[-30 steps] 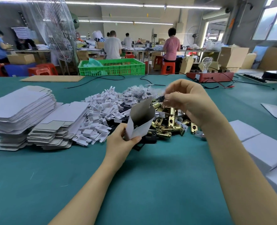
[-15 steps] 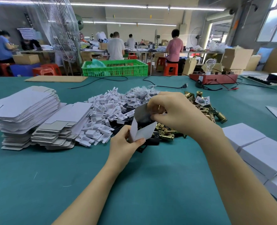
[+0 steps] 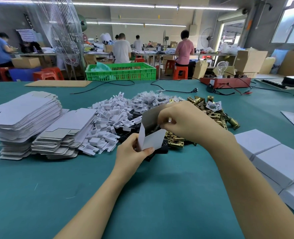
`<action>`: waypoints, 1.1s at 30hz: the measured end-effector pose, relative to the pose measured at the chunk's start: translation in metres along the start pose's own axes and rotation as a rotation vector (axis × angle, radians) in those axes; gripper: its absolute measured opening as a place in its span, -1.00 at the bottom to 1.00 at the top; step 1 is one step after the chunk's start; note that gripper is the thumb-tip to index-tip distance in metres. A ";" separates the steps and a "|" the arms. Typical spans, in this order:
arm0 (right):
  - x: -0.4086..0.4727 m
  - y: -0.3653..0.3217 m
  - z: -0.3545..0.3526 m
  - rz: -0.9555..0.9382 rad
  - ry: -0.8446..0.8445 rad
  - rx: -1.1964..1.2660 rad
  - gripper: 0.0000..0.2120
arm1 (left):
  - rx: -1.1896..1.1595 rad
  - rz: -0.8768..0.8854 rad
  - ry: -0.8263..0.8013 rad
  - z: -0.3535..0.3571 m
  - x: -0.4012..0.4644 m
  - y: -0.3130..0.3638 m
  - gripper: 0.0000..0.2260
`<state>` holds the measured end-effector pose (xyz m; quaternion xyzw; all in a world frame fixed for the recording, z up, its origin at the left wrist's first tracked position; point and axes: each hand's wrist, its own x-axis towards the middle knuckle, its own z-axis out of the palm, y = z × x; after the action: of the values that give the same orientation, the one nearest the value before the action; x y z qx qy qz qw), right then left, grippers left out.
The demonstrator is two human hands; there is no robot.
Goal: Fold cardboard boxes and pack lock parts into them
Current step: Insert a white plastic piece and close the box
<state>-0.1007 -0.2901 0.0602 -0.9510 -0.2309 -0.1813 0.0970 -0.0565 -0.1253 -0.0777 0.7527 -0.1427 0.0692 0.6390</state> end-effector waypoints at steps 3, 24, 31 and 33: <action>0.001 0.000 0.001 0.046 0.099 -0.009 -0.86 | -0.020 0.005 -0.012 0.000 0.000 0.000 -0.76; -0.003 0.022 0.024 0.394 0.355 0.494 -0.75 | -0.155 -0.067 -0.236 0.000 0.000 0.005 -0.60; -0.034 0.001 0.086 0.549 0.230 0.860 -0.55 | -0.136 -0.048 -0.252 0.004 -0.002 0.006 -0.67; -0.044 -0.002 0.096 0.533 0.271 0.880 -0.64 | -0.123 -0.043 -0.249 0.008 -0.004 0.006 -0.70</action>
<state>-0.1094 -0.2803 -0.0445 -0.8142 -0.0207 -0.1575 0.5584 -0.0624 -0.1333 -0.0747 0.7176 -0.2088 -0.0473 0.6628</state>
